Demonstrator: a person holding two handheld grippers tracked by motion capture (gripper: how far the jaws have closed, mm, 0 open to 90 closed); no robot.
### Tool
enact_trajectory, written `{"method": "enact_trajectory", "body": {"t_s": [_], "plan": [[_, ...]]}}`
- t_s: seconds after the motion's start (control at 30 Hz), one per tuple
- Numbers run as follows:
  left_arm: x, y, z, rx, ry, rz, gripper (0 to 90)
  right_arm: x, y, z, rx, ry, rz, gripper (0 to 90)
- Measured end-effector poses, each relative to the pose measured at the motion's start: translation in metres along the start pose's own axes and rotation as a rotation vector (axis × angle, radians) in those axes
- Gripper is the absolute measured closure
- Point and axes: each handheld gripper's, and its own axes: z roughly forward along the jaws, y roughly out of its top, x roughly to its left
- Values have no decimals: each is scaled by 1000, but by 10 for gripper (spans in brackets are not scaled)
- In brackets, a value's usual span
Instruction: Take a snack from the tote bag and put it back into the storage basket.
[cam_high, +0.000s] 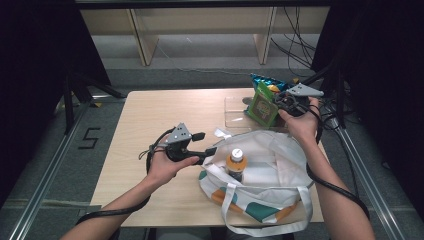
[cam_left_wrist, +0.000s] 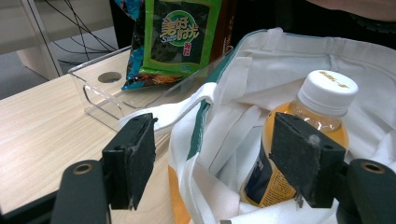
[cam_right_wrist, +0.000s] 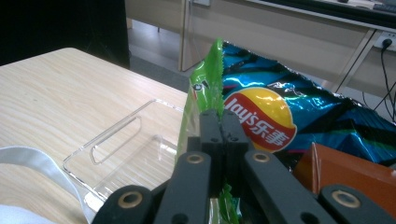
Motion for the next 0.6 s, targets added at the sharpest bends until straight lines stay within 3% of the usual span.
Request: {"method": "enact_trajectory", "body": {"t_s": [0.1,0.17,0.23,0.6], "plan": [[0,1,-1,3,8,0,303,0,-2,-1,8,5,8,900],[0,1,-1,3,9,1,301,-2,-3,-1,12,10,-16,900],[0,1,-1,1,8,-1,302,-1,-3,-1,23,9,1,900],[0,1,-2,-1,9,-2,301,-3,-9,-3,61,14,-2,900]]}}
